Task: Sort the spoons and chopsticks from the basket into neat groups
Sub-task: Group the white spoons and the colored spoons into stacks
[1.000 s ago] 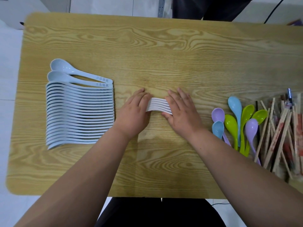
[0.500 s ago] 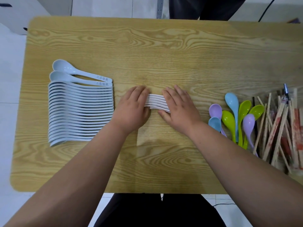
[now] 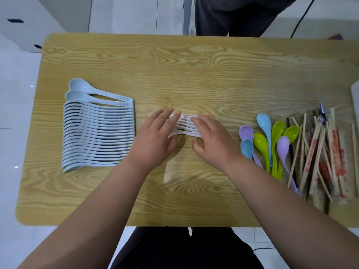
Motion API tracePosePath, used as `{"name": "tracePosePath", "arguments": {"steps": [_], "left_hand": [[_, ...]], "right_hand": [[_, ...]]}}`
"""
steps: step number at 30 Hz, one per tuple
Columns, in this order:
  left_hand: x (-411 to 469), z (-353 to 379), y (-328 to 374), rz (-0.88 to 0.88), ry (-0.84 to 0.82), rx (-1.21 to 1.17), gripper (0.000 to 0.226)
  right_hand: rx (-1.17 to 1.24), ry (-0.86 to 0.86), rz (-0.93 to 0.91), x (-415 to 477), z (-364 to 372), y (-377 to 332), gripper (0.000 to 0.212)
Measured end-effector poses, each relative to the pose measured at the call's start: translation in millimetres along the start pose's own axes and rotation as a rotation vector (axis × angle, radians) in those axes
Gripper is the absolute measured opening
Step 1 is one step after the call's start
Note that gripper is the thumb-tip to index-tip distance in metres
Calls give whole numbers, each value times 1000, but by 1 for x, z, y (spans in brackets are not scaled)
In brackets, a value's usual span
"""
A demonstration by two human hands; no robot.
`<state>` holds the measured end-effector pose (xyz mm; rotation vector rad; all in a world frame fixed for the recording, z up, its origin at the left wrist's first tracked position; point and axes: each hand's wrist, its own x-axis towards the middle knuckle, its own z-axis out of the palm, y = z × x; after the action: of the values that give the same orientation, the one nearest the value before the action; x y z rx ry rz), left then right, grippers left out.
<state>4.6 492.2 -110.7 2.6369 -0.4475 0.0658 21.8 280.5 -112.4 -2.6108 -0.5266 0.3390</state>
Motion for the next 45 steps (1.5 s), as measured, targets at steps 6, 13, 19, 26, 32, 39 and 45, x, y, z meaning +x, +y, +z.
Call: {"name": "tracePosePath", "arguments": {"steps": [6,13,19,26,32,39,45], "left_hand": [[-40,-7,50,-173,-85,-343,48],[-65,15,103,-162,-313,-428,45],[-38,46,168,-119,-328,-381,46],[30,104,209,-760,-80,-433,55],[53,135,198,-906,-82,-282,39],[22,118,216,-1102,90,-561,13],[-7,93,238,-1255,276,-1123,43]], "right_hand": [[198,22,88,-67,-34,-2,46],[165,-112,231,-150,-62,37,38],[127,-170,236,-190,-86,97,34],[129,-286,108,-210,-114,166,36],[101,-276,71,-200,-126,194,28],[49,-173,103,-167,-113,189,33],[6,-60,149,-90,-104,184,44]]}}
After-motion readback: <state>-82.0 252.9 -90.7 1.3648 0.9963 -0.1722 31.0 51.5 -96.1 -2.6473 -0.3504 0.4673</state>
